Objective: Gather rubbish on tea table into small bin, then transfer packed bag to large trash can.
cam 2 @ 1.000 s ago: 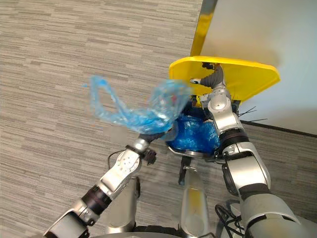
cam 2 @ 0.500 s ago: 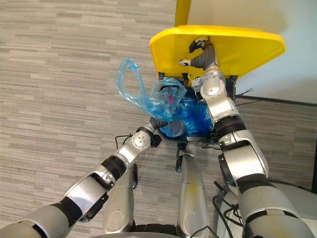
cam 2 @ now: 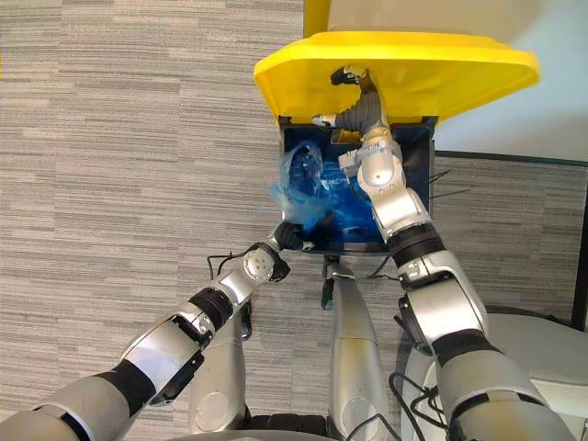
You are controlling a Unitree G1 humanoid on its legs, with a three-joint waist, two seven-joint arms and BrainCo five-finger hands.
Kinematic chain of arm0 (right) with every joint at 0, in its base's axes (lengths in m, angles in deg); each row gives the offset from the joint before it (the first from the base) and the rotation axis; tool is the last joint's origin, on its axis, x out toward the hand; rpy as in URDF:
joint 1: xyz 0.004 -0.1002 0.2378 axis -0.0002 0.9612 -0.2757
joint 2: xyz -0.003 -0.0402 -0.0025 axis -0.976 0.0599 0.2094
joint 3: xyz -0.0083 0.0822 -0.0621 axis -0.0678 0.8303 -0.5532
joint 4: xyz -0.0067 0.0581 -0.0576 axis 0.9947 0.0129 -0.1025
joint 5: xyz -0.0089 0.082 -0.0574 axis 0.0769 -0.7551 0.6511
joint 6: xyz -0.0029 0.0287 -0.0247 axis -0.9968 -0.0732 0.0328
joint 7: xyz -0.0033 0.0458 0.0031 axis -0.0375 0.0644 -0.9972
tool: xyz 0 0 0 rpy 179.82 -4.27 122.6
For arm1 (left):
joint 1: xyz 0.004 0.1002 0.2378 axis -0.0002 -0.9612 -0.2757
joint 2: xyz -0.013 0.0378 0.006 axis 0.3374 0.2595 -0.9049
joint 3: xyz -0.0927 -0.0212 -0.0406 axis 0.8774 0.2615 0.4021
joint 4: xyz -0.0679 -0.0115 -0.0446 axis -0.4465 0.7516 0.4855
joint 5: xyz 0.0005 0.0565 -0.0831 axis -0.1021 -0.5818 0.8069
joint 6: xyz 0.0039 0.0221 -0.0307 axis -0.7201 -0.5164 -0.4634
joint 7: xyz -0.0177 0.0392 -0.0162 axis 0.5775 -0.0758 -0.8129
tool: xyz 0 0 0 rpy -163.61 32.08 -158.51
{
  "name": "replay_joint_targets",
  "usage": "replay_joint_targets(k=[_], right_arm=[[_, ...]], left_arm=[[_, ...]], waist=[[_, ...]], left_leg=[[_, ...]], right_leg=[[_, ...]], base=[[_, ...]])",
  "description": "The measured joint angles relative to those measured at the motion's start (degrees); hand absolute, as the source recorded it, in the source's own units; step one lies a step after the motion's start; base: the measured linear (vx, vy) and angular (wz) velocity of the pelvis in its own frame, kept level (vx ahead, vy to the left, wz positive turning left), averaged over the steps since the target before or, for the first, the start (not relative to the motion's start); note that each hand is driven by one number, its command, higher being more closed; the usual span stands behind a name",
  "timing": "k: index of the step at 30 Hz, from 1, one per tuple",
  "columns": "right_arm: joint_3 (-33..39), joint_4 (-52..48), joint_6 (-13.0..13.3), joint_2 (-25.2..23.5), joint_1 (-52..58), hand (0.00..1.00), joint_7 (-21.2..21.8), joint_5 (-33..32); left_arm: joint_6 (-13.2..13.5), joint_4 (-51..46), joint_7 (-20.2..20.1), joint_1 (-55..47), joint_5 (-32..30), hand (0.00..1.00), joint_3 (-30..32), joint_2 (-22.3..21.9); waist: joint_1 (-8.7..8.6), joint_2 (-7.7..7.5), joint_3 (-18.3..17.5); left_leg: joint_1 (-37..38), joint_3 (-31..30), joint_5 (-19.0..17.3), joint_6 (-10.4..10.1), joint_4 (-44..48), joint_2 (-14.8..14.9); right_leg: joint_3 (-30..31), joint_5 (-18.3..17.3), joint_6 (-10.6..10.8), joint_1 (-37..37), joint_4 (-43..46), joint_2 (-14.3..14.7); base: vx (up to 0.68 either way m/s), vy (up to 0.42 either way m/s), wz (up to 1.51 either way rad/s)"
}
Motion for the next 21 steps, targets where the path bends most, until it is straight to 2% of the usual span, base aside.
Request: replay_joint_targets(k=[6,9,12,13,14,15,16,17,18,19,20,21], right_arm=[[0.5,-3.6,0.0,-0.9,9.6,0.0,1.2,0.1],[2.5,-10.0,0.3,-1.7,20.0,0.0,2.4,1.2],[7.0,-14.4,0.4,-5.6,31.5,0.0,3.5,2.2],[8.3,-15.5,0.5,-7.4,36.4,0.0,4.0,2.2],[8.5,-15.6,0.5,-8.3,39.8,0.0,4.7,2.3],[8.9,-15.6,0.8,-8.9,44.7,0.0,5.8,2.4],[9.4,-15.5,1.1,-9.1,46.8,0.0,6.2,2.5],[9.8,-14.7,1.3,-9.5,49.9,0.0,6.7,2.6],[10.3,-13.5,1.4,-10.1,52.1,0.0,8.1,3.0],[10.6,-12.6,1.5,-10.4,53.8,0.0,8.7,3.6],[12.0,-9.9,1.5,-10.9,58.5,0.0,10.1,4.8],[12.1,-8.6,1.5,-11.0,59.9,0.0,10.5,5.2]], left_arm=[[0.2,-7.8,-0.1,-9.1,0.4,0.0,1.6,5.5],[1.4,-12.6,-1.2,-16.1,3.7,0.0,4.3,9.1],[2.7,-17.3,-1.3,-25.0,7.9,0.0,10.1,12.4],[3.2,-18.6,-1.3,-28.9,9.6,0.0,13.2,13.9],[3.6,-19.2,-1.4,-32.2,10.6,0.0,15.7,14.8],[3.6,-20.1,-1.6,-36.8,11.4,0.0,19.7,15.4],[3.6,-20.7,-1.9,-39.1,11.8,0.0,21.6,15.5],[3.6,-22.6,-2.3,-43.8,12.6,0.0,25.6,15.1],[3.4,-23.0,-2.5,-48.1,13.7,0.0,29.1,14.7],[3.3,-23.0,-2.7,-49.8,13.7,0.0,30.0,14.8],[3.0,-23.0,-3.2,-52.7,13.8,0.0,31.7,14.7],[3.0,-23.1,-3.5,-53.6,13.8,0.0,32.3,14.5]], waist=[[0.23,-0.27,-0.2],[0.35,-1.3,-0.8],[0.42,-3.55,-2.0],[0.86,-5.23,-2.9],[1.37,-6.69,-3.8],[2.05,-7.62,-5.0],[2.04,-7.84,-5.5],[3.29,-8.24,-6.7],[3.33,-8.09,-6.9],[2.88,-7.68,-7.3],[2.35,-7.69,-9.0],[2.22,-7.56,-9.5]], left_leg=[[6.4,-2.2,0.3,-0.6,-0.5,0.8],[10.3,-2.5,0.6,-1.0,-0.4,1.0],[13.8,-1.4,1.1,-0.4,-0.7,0.5],[15.6,-0.3,1.7,0.3,-1.7,-0.8],[17.0,1.2,2.2,0.9,-2.7,-1.7],[18.4,3.4,2.9,2.0,-3.4,-2.7],[18.8,4.6,3.2,2.7,-3.7,-2.8],[19.6,7.7,4.5,4.2,-6.0,-2.0],[20.9,9.8,6.1,5.0,-8.4,-1.6],[21.3,10.1,6.8,5.4,-9.7,-1.5],[22.2,10.4,9.2,5.6,-13.3,-1.3],[22.3,10.5,10.4,5.5,-14.7,-1.4]], right_leg=[[-2.2,-1.2,1.0,8.0,-0.5,0.1],[-3.7,-2.0,1.3,13.1,-0.5,-0.2],[-3.8,-1.8,1.7,17.2,-1.2,-1.3],[-2.9,-1.3,2.5,18.4,-1.9,-2.3],[-2.0,-0.5,2.3,18.9,-2.7,-3.0],[-1.2,1.8,2.5,20.2,-5.5,-3.8],[-1.1,3.6,2.3,21.0,-7.5,-4.1],[-3.2,9.2,2.0,21.8,-12.8,-3.8],[-6.6,7.1,-1.0,21.2,-5.1,-4.2],[-7.1,4.5,-2.0,21.2,1.1,-4.1],[-7.6,-3.7,-1.6,22.8,11.6,-3.8],[-7.7,-5.9,-1.2,23.8,14.1,-3.9]], base=[[-0.03,-0.02,0.21],[-0.03,0.008,0.31],[-0.03,0.055,0.18],[-0.08,0.114,-0.06],[-0.1,0.132,-0.34],[-0.11,0.132,-0.38],[-0.14,0.127,-0.7],[-0.22,0.094,-0.88],[-0.25,0.068,-0.81],[-0.27,0.043,-0.28],[-0.18,0.018,0.18],[-0.18,-0.035,0.19]])
